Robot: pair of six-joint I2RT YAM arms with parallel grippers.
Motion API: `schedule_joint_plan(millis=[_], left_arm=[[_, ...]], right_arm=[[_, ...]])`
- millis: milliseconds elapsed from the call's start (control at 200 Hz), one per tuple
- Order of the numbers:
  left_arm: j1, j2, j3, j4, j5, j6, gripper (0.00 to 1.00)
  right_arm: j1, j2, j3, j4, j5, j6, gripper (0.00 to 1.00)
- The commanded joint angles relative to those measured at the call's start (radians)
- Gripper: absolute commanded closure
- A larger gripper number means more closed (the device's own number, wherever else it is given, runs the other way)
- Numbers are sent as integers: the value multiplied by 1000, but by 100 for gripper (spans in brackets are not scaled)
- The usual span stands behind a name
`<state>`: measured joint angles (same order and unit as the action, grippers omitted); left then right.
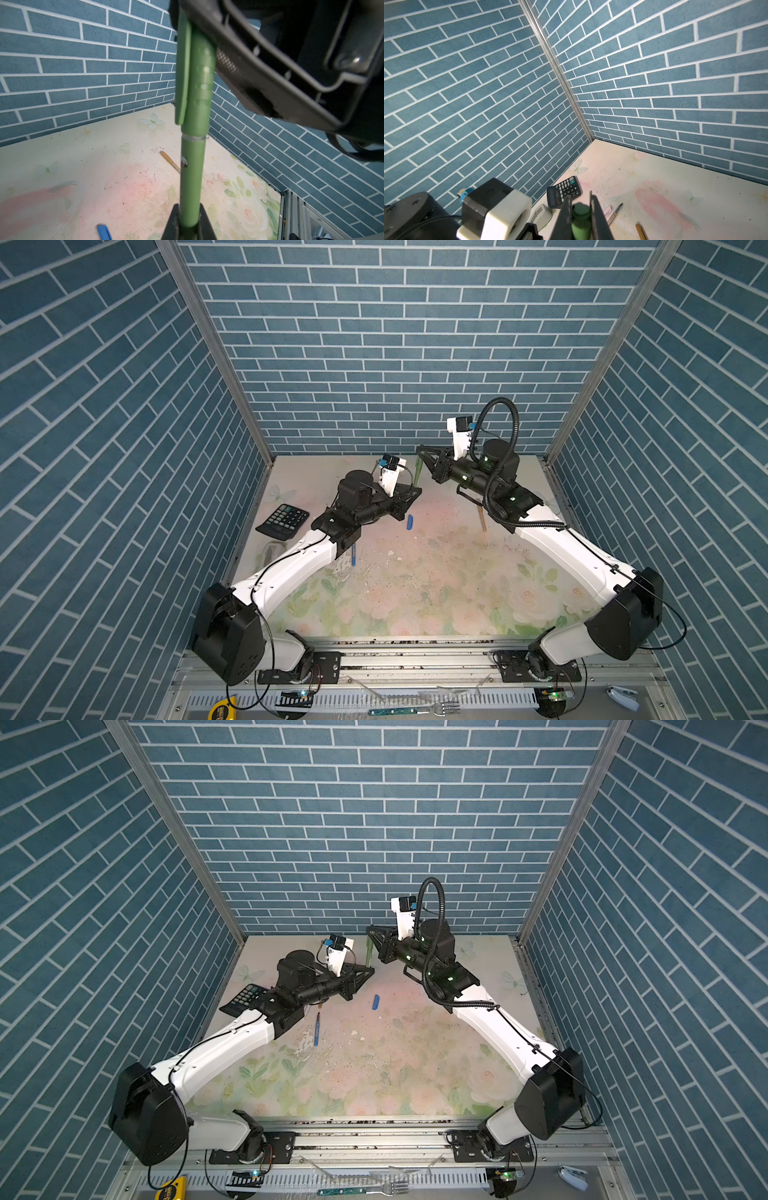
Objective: Insert the pens into the pen caps
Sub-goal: 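Press the green cap farther down onto the left-held pen with the right gripper, then close the right gripper on the capped green pen while the left gripper opens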
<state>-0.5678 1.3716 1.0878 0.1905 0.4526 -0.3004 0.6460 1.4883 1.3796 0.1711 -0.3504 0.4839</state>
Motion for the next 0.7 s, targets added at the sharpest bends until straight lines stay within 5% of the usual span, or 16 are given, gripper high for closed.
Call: schedule_joint_plan(millis=[0, 280, 460, 695], left_arm=[[76, -29, 162, 407, -154, -77, 100], [107, -14, 199, 416, -135, -102, 100], [106, -22, 88, 395, -67, -119, 100], [107, -33, -150, 429, 42, -182, 100]], right_arm=[[45, 38, -89, -331, -144, 28, 92], [51, 41, -118, -331, -133, 36, 92], [48, 29, 4, -378, -79, -15, 89], [45, 33, 302, -436, 16, -113, 56]])
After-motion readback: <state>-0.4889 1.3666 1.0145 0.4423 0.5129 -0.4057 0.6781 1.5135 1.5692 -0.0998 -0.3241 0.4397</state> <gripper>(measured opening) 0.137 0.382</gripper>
